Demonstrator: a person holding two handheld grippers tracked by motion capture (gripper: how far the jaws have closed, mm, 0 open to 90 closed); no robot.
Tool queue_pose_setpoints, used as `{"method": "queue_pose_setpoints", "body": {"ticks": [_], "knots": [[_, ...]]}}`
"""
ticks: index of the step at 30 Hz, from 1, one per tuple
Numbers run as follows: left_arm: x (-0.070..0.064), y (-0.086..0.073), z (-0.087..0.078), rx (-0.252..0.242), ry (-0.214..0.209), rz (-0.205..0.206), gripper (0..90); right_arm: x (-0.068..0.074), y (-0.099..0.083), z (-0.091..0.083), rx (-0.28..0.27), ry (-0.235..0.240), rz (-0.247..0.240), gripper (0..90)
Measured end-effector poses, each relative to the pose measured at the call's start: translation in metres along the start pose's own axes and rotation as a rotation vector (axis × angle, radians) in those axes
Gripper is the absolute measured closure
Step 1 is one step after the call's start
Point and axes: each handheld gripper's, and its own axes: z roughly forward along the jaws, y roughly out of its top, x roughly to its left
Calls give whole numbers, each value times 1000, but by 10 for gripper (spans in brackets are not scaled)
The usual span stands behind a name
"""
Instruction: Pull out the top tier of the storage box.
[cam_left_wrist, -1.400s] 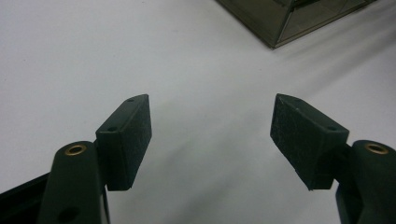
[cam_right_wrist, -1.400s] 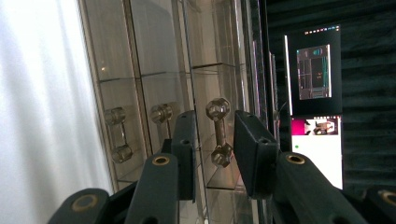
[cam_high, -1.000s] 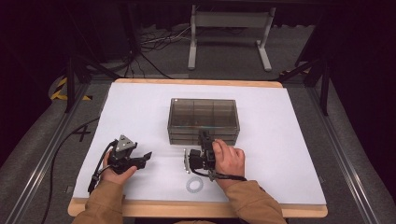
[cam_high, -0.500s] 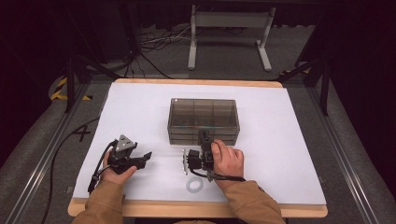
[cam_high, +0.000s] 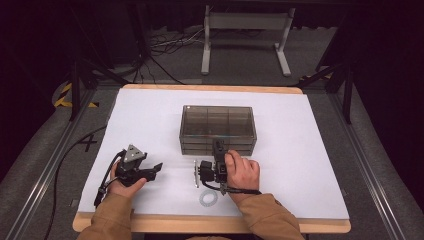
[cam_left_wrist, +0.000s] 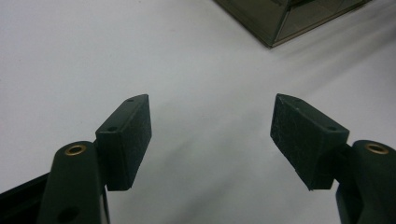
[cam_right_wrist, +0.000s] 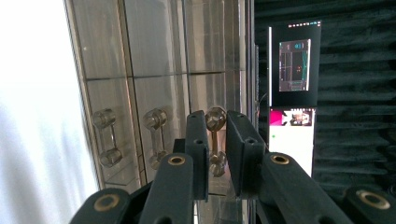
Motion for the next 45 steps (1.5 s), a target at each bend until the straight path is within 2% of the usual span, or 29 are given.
{"method": "queue_pose_setpoints", "body": {"ticks": [7, 24, 28, 39, 45], "knots": [[0, 0, 0, -1, 2, 1, 299, 2, 0, -2, 11, 1, 13, 801], [0, 0, 0, 2, 2, 1, 299, 6, 2, -20, 7, 6, -2, 801], [0, 0, 0, 0, 6, 5, 299, 6, 2, -22, 6, 7, 12, 800], [0, 0, 0, 4, 3, 1, 298, 6, 1, -22, -3, 10, 9, 796], [0, 0, 0, 5, 3, 0, 298, 5, -2, -22, -19, 12, 25, 765]]}}
